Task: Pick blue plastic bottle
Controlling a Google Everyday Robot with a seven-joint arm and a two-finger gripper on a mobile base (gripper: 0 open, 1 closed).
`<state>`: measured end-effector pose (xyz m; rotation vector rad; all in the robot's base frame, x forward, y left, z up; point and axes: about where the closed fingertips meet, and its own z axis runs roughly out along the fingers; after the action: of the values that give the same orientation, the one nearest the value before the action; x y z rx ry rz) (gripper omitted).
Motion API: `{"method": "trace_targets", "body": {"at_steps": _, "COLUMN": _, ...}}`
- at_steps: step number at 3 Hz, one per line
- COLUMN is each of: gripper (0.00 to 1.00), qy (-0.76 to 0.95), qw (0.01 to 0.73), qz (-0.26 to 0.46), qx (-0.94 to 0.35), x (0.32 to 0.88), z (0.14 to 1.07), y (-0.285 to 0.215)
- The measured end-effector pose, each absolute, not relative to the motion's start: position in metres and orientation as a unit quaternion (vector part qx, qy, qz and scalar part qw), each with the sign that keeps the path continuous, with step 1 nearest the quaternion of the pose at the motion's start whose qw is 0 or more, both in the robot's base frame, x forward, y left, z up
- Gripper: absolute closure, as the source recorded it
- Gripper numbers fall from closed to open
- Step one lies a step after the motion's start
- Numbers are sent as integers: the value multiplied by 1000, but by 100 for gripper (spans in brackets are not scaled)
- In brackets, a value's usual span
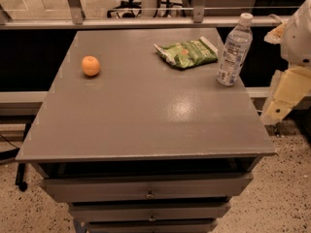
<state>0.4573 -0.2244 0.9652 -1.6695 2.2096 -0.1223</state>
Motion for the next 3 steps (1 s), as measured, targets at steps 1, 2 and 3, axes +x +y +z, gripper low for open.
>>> {"method": "trace_targets", "body": {"at_steps": 1, "gripper": 0, "qy": 792, "qw": 221, "qz": -76, "qx": -564, "x": 508, "z": 944, "y": -244}}
{"method": "trace_targets", "body": {"at_steps": 2, "gripper": 0, "qy": 805, "qw": 253, "qz": -129, "qx": -521, "x": 555, "z": 940, "y": -272}}
{"method": "trace_targets", "body": {"at_steps": 3, "gripper": 0, "qy": 820, "qw": 290, "qz": -155, "qx": -469, "x": 590, "z": 942, "y": -303}}
